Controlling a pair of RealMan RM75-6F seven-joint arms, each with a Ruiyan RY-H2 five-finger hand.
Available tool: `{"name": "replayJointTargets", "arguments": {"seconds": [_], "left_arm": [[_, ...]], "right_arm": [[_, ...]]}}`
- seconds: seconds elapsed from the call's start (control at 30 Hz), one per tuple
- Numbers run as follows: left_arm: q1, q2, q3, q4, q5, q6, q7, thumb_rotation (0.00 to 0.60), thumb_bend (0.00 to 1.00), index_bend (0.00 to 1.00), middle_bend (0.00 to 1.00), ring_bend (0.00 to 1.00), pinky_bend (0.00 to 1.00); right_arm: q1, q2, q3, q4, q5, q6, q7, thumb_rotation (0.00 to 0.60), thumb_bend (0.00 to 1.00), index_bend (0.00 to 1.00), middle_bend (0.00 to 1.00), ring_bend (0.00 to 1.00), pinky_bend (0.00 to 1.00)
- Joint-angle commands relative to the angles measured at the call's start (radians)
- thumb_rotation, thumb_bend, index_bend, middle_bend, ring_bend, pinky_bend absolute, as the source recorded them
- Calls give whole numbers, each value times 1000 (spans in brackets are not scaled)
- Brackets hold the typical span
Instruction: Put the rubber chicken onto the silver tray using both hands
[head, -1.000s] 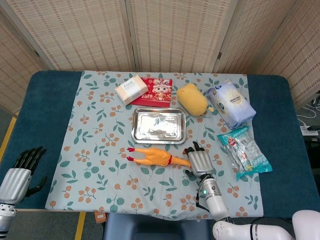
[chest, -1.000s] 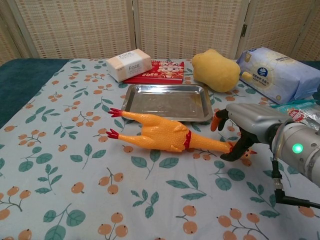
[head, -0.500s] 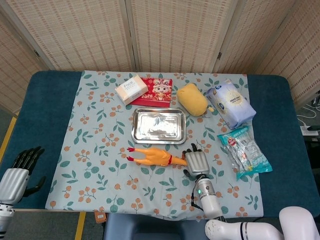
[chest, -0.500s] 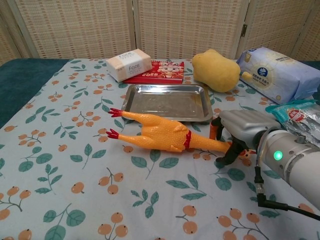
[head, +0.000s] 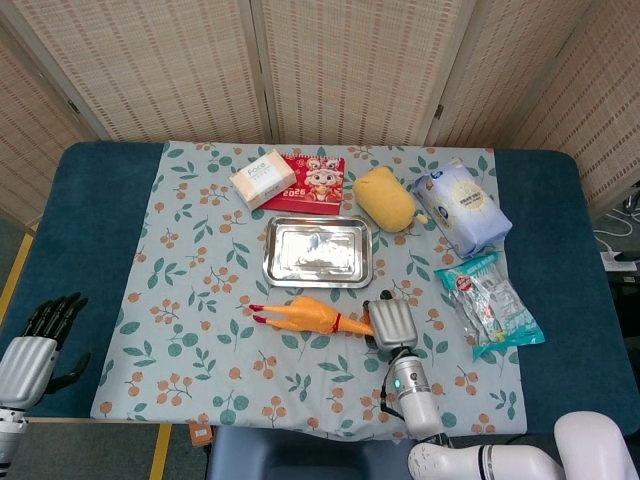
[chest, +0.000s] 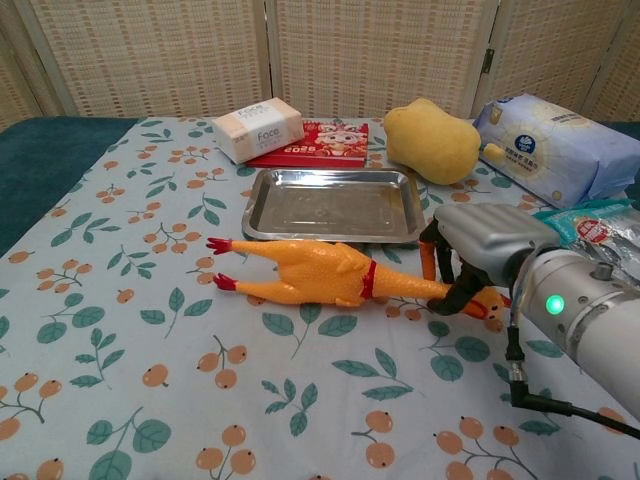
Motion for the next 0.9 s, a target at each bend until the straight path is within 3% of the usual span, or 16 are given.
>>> {"name": "replayJointTargets", "arguments": {"seconds": [0.03,0.27,0.53,0.63,0.9], "left_arm": [[-3,-4,3,2,3,-6,8,600,426,0,0,0,70],[-20,-38,10,1,41,-14,55,600,426,0,0,0,96],[-133,-8,1,-119,103,-138,111,600,425,0,0,0,112],[-193,0,-31,-199,80,-219,196,600,422,0,0,0,117],[-298,-48,-106,-371,-106,-386,542,600,377,0,0,0,131]], "right_arm": [[-14,25,-20,-5,-112,13,94,600,363,913,694,803,999],[-17,46,-9,7,-241,3,240,600,372,922,701,826,1000],[20,45,27,-23,-235,-40,211,600,372,923,702,826,1000],[46,11,49,-13,-209,-47,167,600,372,923,702,826,1000],[108,-83,116,-4,-163,-21,73,600,372,923,701,826,1000]]}}
